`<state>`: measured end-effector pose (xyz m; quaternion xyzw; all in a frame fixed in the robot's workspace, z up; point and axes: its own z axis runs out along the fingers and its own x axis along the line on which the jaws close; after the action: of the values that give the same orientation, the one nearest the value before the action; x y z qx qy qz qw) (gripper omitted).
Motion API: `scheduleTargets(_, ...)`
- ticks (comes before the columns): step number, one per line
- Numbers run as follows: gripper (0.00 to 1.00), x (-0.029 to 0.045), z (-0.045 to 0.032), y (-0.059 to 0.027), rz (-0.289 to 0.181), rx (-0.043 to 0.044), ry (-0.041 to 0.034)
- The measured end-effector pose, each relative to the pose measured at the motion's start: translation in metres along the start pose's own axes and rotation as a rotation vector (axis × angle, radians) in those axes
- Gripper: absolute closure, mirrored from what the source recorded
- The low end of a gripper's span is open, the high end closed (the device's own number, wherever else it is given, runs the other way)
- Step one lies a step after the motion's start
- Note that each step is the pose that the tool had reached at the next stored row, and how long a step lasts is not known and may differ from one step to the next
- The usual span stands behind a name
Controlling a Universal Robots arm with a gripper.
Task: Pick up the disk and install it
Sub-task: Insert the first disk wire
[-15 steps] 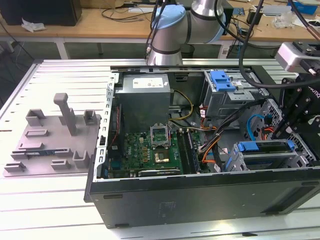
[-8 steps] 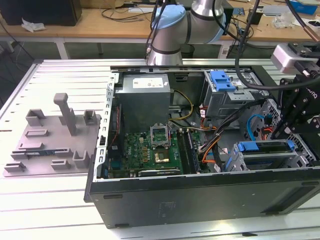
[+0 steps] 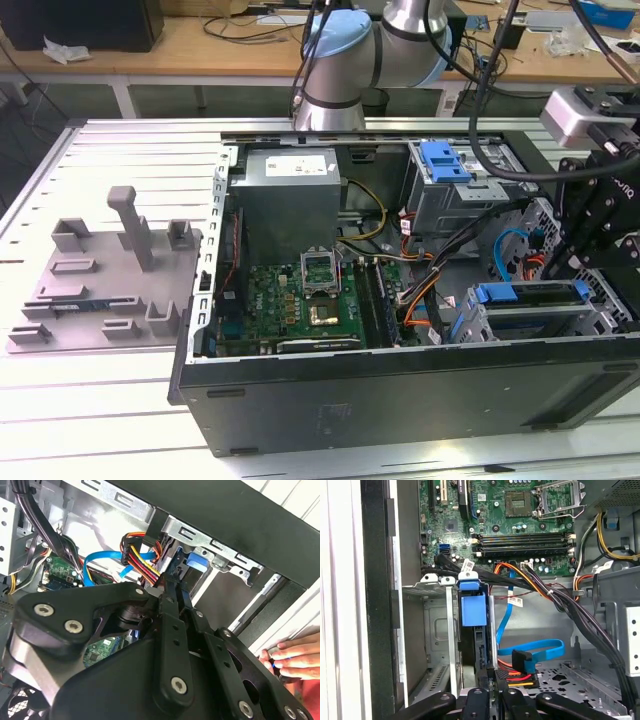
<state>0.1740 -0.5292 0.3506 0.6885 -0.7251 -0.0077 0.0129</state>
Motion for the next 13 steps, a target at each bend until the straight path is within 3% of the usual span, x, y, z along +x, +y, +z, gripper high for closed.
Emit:
scheduleTargets(5, 0.83, 0.0045, 0.0000, -0.0002, 0.000, 0.0000, -0.0001)
scheduleTargets(13, 0.83, 0.0039, 0.0008, -0.0003, 0.000, 0.0005, -0.0001)
